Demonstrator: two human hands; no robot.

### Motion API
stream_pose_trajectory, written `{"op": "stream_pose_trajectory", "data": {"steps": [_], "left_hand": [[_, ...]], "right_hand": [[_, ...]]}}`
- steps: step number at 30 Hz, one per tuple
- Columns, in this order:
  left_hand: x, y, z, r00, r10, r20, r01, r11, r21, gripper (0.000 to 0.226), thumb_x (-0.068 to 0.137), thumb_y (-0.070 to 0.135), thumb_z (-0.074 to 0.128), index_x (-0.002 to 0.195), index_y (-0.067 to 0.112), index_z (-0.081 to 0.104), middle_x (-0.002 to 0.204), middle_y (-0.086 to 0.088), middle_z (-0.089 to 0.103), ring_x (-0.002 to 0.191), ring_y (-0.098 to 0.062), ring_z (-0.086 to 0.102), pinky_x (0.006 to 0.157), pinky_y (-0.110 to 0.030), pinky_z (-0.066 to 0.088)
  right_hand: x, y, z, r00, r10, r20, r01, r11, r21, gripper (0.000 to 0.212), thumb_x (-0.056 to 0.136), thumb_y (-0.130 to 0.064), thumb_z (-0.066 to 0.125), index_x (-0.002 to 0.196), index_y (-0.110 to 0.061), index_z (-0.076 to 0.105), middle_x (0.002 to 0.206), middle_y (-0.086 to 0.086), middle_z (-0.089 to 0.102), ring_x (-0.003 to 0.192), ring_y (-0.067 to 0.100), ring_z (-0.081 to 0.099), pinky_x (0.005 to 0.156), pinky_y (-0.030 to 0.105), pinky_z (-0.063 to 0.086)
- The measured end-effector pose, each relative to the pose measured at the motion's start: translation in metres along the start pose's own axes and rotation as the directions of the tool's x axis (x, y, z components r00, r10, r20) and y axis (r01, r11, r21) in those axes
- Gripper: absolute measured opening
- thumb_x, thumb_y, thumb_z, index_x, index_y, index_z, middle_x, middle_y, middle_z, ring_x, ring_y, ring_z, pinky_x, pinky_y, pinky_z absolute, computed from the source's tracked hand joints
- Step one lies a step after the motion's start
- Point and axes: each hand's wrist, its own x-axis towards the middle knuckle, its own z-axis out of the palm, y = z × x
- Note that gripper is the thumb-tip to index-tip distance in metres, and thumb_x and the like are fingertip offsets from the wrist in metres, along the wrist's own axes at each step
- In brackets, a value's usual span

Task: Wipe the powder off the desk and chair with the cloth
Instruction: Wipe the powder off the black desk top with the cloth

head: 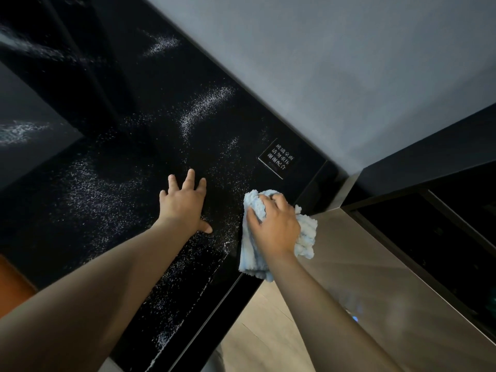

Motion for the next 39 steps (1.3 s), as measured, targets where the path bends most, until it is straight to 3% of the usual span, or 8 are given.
{"op": "stream_pose_trajectory", "data": {"steps": [4,8,16,22,34,39], "left_hand": [[-0.012,-0.011,0.01,0.994,0.057,-0.091,-0.063,0.996,-0.066,0.111,0.072,0.057,0.072,0.154,0.024,0.004,0.161,-0.006,-0.003,0.147,-0.033,-0.004,0.117,-0.055,0.013],[-0.034,-0.039,0.022,0.991,0.122,-0.063,-0.129,0.984,-0.123,0.107,0.074,0.059,0.069,0.154,0.025,0.006,0.161,-0.002,0.0,0.148,-0.029,-0.002,0.119,-0.051,0.011],[-0.091,-0.093,0.048,0.981,0.19,-0.026,-0.19,0.982,0.001,0.11,0.072,0.072,0.059,0.153,0.029,-0.002,0.161,0.0,-0.013,0.147,-0.028,-0.011,0.119,-0.048,0.003],[-0.122,-0.124,0.067,0.981,0.192,0.019,-0.193,0.976,0.105,0.109,0.075,0.073,0.055,0.153,0.029,-0.006,0.16,0.0,-0.017,0.147,-0.03,-0.013,0.119,-0.049,0.003],[-0.155,-0.166,0.096,0.993,0.101,-0.06,-0.096,0.991,0.09,0.13,0.061,0.077,0.065,0.152,0.026,-0.012,0.156,-0.003,-0.029,0.144,-0.039,-0.018,0.117,-0.057,0.009],[-0.155,-0.174,0.109,0.995,0.09,-0.049,-0.087,0.993,0.075,0.129,0.063,0.075,0.066,0.152,0.024,-0.012,0.158,-0.003,-0.024,0.145,-0.038,-0.014,0.117,-0.058,0.01]], "right_hand": [[-0.02,-0.01,0.002,1.0,-0.003,-0.01,0.004,1.0,0.01,0.037,0.083,-0.049,0.063,0.11,-0.025,0.069,0.108,-0.005,0.059,0.089,0.021,0.057,0.064,0.024,0.036],[-0.036,-0.018,0.003,0.999,-0.027,-0.027,0.028,1.0,0.01,0.037,0.081,-0.046,0.068,0.109,-0.022,0.07,0.106,-0.002,0.061,0.088,0.024,0.059,0.063,0.026,0.041],[-0.081,-0.04,0.006,0.996,-0.074,-0.052,0.073,0.997,-0.017,0.036,0.077,-0.043,0.073,0.106,-0.02,0.071,0.103,-0.002,0.062,0.084,0.023,0.061,0.062,0.028,0.049],[-0.118,-0.058,0.009,0.997,-0.072,-0.039,0.071,0.997,-0.019,0.036,0.077,-0.043,0.073,0.106,-0.023,0.071,0.103,-0.006,0.061,0.086,0.021,0.06,0.058,0.026,0.047],[-0.182,-0.086,0.014,0.996,-0.092,-0.014,0.092,0.995,-0.026,0.036,0.078,-0.045,0.07,0.106,-0.023,0.071,0.105,-0.005,0.061,0.087,0.022,0.06,0.061,0.029,0.051],[-0.209,-0.099,0.014,0.995,-0.097,-0.006,0.097,0.995,-0.034,0.037,0.078,-0.046,0.07,0.107,-0.023,0.07,0.106,-0.003,0.061,0.087,0.021,0.06,0.064,0.03,0.051]]}}
